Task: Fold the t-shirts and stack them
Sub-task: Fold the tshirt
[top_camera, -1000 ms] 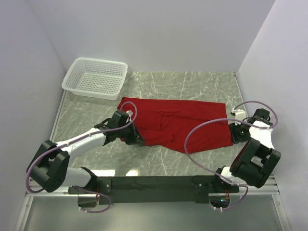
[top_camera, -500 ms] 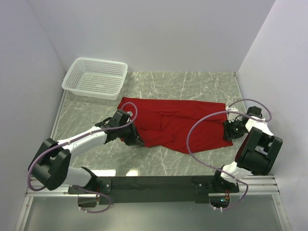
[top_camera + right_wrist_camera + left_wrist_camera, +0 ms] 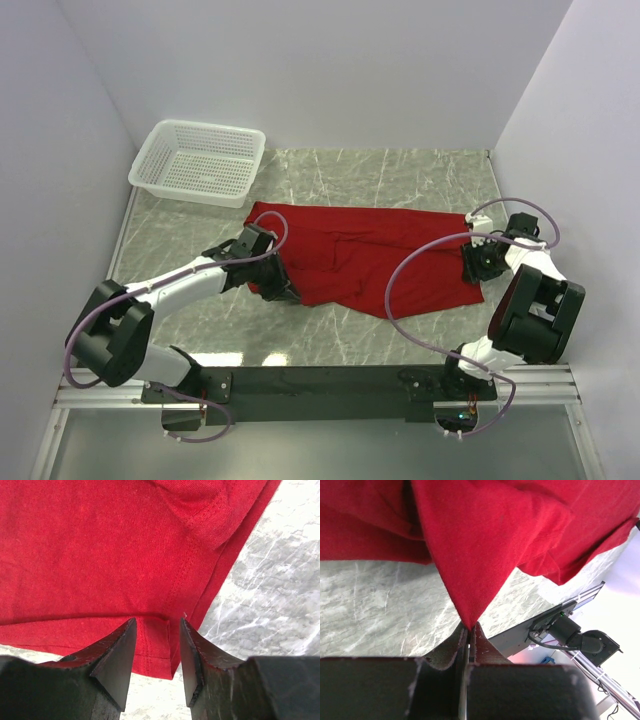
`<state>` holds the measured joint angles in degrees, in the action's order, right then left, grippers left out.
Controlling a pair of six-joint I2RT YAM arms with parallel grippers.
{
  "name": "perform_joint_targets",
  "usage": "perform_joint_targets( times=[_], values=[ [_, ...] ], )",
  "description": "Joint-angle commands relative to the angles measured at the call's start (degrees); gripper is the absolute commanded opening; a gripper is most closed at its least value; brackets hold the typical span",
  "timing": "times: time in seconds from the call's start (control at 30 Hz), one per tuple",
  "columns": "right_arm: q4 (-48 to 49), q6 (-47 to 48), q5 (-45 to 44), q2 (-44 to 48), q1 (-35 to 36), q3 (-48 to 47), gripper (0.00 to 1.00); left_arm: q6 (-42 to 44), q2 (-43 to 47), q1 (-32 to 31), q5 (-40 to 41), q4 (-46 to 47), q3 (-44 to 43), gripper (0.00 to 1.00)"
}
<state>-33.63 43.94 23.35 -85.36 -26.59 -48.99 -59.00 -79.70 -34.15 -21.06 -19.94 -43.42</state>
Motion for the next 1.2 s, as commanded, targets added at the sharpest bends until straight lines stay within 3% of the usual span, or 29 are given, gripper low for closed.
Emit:
perform_joint_targets(
  times=[0.0, 0.53, 0.67, 0.93, 1.17],
  values=[
    [0.6, -0.2, -0.6, -0.2, 0.2, -2.2, 0.47, 0.9, -0.3, 0.1, 0.4, -0.4, -2.2, 0.01],
    [0.3, 0.6, -2.3, -3.8, 0.3, -0.8, 0.42, -0.1, 0.2, 0.2, 0.0, 2.8, -0.1, 0.01],
    [0.3, 1.1, -2.1, -3.1, 0.4, -0.2, 0.34, -0.1, 0.4, 0.1, 0.0, 2.9, 0.0, 0.01],
    [-1.5, 1.9, -0.3, 4.1, 0.1, 1.3, 0.01, -0.1, 4.5, 0.1, 1.5, 1.5, 1.0, 0.01],
    [-5.9, 4.6, 4.1, 12.0, -3.7, 1.7, 0.00, -3.7, 14.1, 0.1, 3.8, 2.1, 5.4, 0.01]
  ],
)
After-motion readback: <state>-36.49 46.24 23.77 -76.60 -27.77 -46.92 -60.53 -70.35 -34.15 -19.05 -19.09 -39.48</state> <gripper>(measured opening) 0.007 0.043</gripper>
